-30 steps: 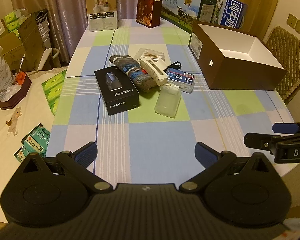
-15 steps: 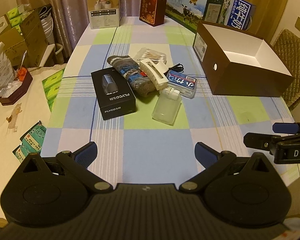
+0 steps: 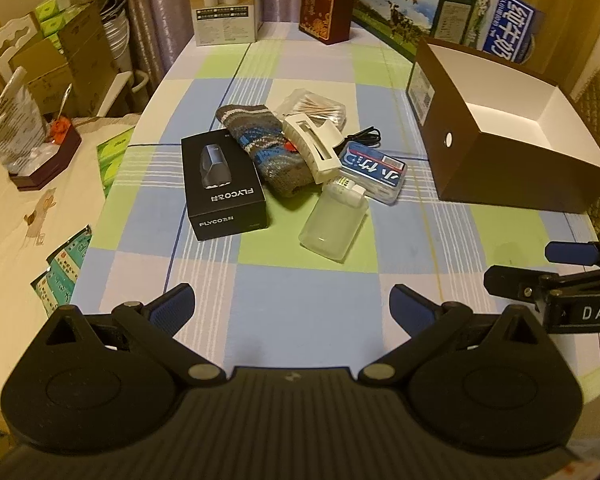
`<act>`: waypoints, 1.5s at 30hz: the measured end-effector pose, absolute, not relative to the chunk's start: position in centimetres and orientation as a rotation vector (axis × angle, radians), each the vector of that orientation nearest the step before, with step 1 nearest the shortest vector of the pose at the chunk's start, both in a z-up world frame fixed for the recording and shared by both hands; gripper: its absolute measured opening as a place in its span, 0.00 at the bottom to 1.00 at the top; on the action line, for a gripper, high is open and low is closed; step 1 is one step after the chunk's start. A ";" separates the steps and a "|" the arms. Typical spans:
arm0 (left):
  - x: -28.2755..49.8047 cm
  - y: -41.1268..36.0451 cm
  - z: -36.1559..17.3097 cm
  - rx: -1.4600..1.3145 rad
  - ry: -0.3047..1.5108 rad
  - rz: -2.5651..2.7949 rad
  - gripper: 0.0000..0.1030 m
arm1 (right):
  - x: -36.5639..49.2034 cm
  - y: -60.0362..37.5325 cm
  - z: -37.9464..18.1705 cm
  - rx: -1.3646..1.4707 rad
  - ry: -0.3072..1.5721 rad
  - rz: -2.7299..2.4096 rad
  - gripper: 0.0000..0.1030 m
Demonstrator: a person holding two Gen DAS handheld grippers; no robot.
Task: Organize objects
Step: 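Move both tools toward the cluster of items on the table, then grasp the black FLYCO box with the left tool while the right tool grasps the cream plastic clip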
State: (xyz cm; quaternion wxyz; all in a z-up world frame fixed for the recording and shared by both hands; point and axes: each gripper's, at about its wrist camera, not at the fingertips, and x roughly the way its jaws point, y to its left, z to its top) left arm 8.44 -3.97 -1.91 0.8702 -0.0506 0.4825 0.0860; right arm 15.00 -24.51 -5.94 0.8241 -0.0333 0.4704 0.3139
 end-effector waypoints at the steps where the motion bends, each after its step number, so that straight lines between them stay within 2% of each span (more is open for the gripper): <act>1: 8.6 -4.1 -2.0 -0.110 1.011 0.189 0.99 | 15.2 -24.5 -6.0 -0.074 0.999 0.678 0.98; 16: 9.1 -5.3 -2.8 -0.149 1.015 0.389 0.99 | 18.4 -24.1 -7.3 -0.073 0.978 0.847 0.98; 32: 12.4 0.1 -5.3 -0.123 1.034 0.363 0.99 | 19.7 -19.5 -8.4 0.045 0.928 0.801 0.98; 40: 15.9 2.6 -7.3 -0.105 1.023 0.296 0.99 | 20.6 -16.8 -9.2 0.064 0.907 0.729 0.79; 45: 18.1 3.4 -8.7 -0.096 1.032 0.279 0.99 | 21.2 -15.7 -9.6 0.066 0.902 0.687 0.78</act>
